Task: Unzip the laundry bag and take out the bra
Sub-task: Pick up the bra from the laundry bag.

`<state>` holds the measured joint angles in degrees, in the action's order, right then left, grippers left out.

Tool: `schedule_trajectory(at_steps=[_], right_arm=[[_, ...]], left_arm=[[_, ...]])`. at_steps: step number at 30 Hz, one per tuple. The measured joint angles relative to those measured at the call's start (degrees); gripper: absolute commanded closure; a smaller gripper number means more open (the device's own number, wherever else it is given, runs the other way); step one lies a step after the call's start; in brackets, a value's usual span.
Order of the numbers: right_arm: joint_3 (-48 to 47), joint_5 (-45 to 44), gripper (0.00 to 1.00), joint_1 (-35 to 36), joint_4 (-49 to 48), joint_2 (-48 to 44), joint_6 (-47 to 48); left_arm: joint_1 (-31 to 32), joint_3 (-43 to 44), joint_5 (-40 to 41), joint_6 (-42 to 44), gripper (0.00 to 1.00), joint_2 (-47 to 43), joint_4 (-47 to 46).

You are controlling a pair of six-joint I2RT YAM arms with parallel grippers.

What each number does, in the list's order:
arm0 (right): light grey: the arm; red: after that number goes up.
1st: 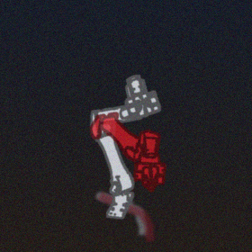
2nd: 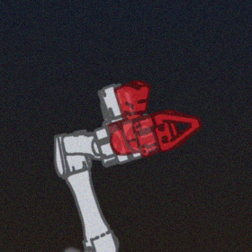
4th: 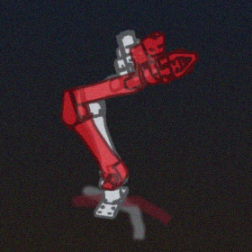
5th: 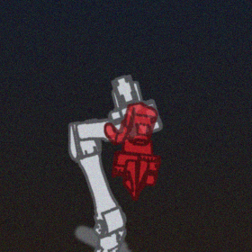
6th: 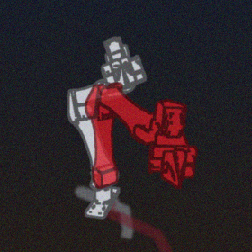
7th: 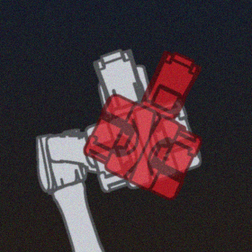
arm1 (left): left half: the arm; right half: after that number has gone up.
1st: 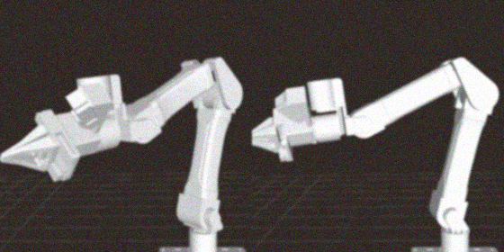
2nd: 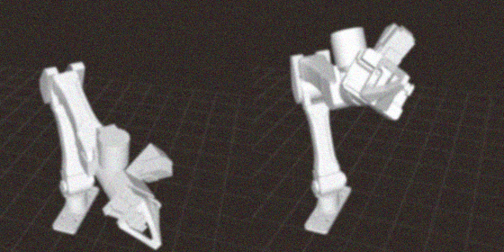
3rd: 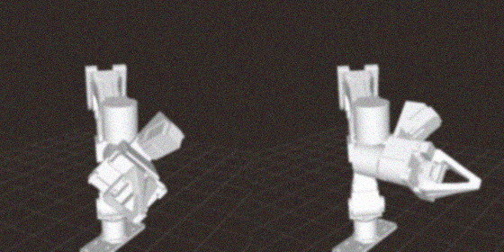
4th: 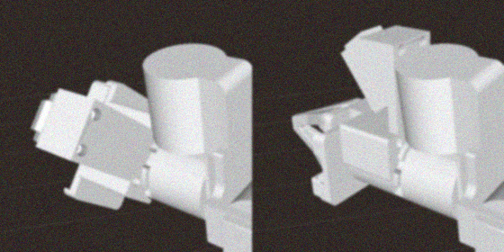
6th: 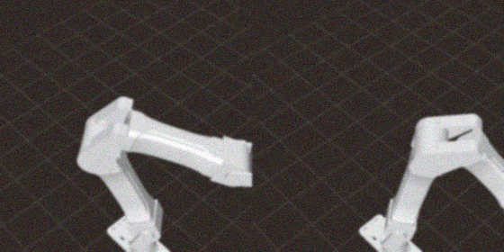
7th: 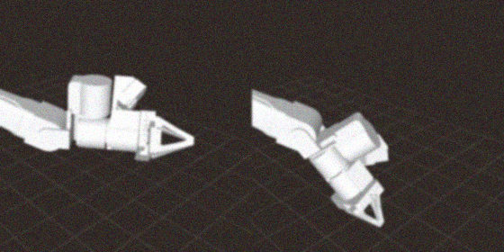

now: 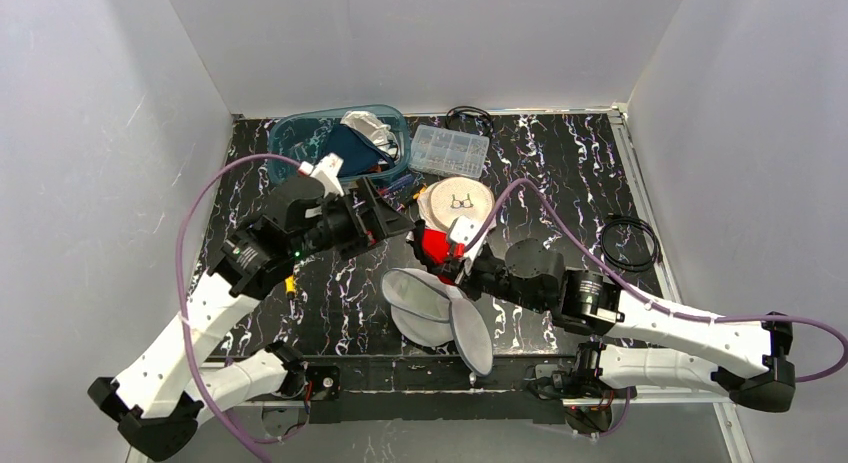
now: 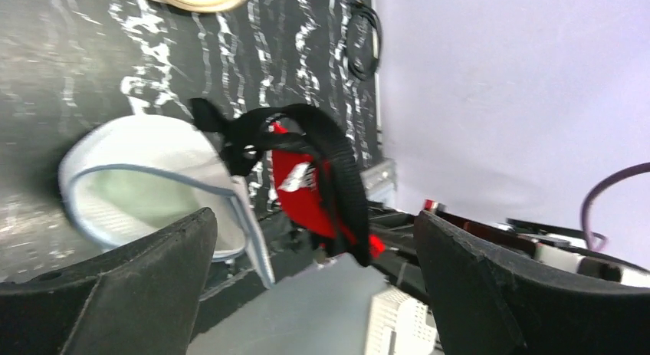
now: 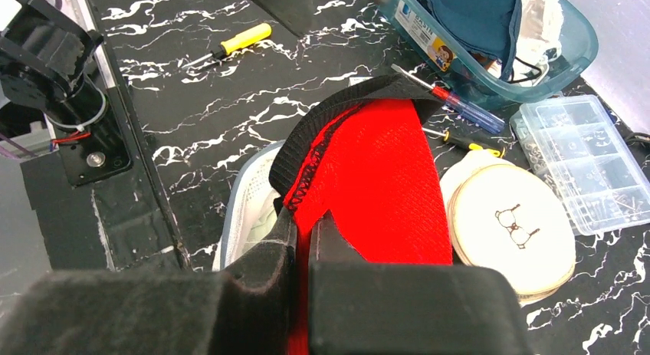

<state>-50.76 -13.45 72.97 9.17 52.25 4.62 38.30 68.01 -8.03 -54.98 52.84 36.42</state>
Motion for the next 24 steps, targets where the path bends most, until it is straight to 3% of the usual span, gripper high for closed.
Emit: schedule_trajectory(at_steps=[10, 12, 15, 20, 23, 24], right_arm=[[-0.85, 1.2, 0.99, 0.02, 0.59, 1.53, 1.6], [-0.9, 1.55, 0.99, 0.02, 0.57, 1.84, 1.6], [-0.9, 1.7, 0.99, 0.02, 0.5, 2.12, 1.62], [-0.94, 1.84, 0.99, 0.02, 0.13, 2.62, 1.64], [-1.03, 1.84, 0.99, 0.02, 0.28, 2.67, 1.6], [-1.31, 1.84, 0.86, 0.02, 0.7, 2.82, 1.55]], left_arm=[[0.85, 0.11, -9.2, -4.48, 0.02, 8.5, -6.91], [1.01, 0.09, -9.75, -4.46, 0.07, 8.68, -7.37], [1.2, 0.09, -10.6, -4.24, 0.23, 8.83, -7.72], [1.2, -1.66, -12.57, -4.33, 0.69, 10.45, -9.77], [1.2, -2.86, -13.14, -4.15, 0.85, 11.82, -10.58], [1.2, -2.99, -13.25, -3.98, 0.9, 12.15, -10.62]])
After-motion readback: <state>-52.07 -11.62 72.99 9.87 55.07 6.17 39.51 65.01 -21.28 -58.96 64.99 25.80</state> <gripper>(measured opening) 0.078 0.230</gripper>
